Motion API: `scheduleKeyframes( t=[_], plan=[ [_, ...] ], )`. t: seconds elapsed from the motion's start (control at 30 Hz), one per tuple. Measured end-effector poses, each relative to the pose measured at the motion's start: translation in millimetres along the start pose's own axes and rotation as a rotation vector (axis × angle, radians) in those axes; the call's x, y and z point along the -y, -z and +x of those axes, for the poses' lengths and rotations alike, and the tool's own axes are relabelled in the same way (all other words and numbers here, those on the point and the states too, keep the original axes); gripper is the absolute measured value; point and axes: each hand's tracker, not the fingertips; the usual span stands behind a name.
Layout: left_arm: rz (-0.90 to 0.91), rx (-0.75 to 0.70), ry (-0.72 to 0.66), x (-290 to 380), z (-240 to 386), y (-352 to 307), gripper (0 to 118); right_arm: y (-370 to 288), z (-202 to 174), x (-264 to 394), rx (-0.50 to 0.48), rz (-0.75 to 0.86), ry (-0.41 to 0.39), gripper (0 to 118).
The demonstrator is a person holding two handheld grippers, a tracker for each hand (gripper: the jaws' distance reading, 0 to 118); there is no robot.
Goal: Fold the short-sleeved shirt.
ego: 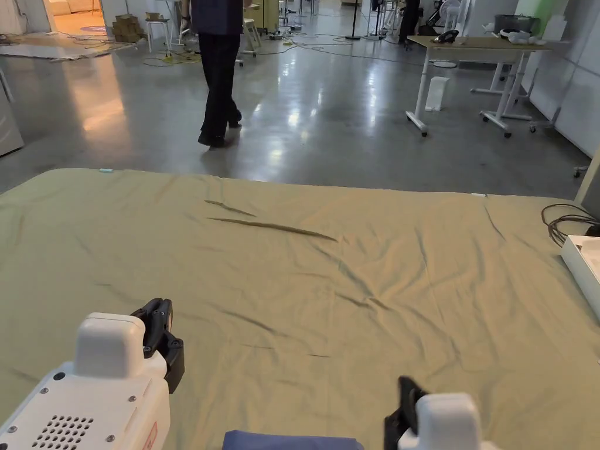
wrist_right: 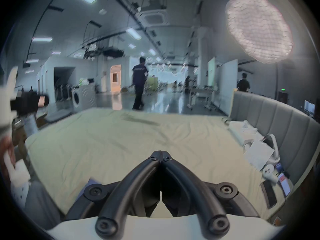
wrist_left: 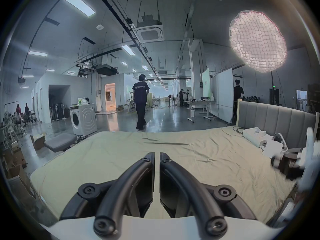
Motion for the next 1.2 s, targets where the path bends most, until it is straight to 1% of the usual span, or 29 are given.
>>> scheduleKeyframes(
  t=[0.07,0.1,0.2,0.3,0.4,0.57,0.6,0.63,0.67,0.7,0.77,0.8,0.83,0.9,0.93,1.07,1.1,1.13,1.2],
  plan=[
    [-0.031,0.01,-0.005,9,-4,0,7,12,-18,25,-0.058,-0.079,0.02,0],
    [-0.049,0.009,-0.002,14,-6,-1,7,19,-28,35,-0.076,-0.124,0.017,0],
    [-0.103,0.024,-0.009,27,-12,-4,7,43,-45,65,-0.115,-0.207,-0.039,0],
    [-0.15,0.022,-0.029,39,-17,-9,7,64,-50,86,-0.09,-0.267,-0.031,0],
    [-0.241,0.056,-0.041,53,-22,-9,7,80,-46,101,-0.042,-0.331,-0.025,0],
    [-0.51,0.208,-0.145,81,-32,16,7,80,-41,111,-0.028,-0.338,-0.023,0],
    [-0.572,0.258,-0.192,89,-37,24,13,79,-41,110,-0.03,-0.335,-0.027,0],
    [-0.623,0.295,-0.24,96,-41,32,26,79,-41,111,-0.032,-0.335,-0.03,0],
    [-0.681,0.338,-0.287,103,-45,41,43,79,-41,111,-0.033,-0.336,-0.03,0],
    [-0.706,0.385,-0.346,112,-50,49,55,79,-41,111,-0.034,-0.337,-0.026,0],
    [-0.76,0.432,-0.447,125,-61,65,62,79,-40,111,-0.037,-0.336,-0.023,0],
    [-0.809,0.473,-0.506,133,-65,73,68,79,-40,111,-0.039,-0.335,-0.026,0],
    [-0.85,0.512,-0.565,141,-70,83,70,79,-40,111,-0.04,-0.334,-0.031,0],
    [-0.907,0.544,-0.638,158,-78,100,70,79,-39,112,-0.043,-0.332,-0.039,0],
    [-0.93,0.589,-0.68,169,-80,106,70,79,-39,111,-0.043,-0.333,-0.039,0],
    [-1.095,0.649,-0.779,205,-75,128,70,79,-39,111,-0.045,-0.335,-0.032,0],
    [-1.111,0.676,-0.795,213,-72,131,70,79,-39,111,-0.045,-0.336,-0.032,0],
    [-1.089,0.71,-0.818,218,-70,132,70,79,-38,111,-0.046,-0.336,-0.031,0],
    [-1.036,0.788,-0.905,223,-64,131,70,79,-38,112,-0.047,-0.336,-0.029,0]
  ],
)
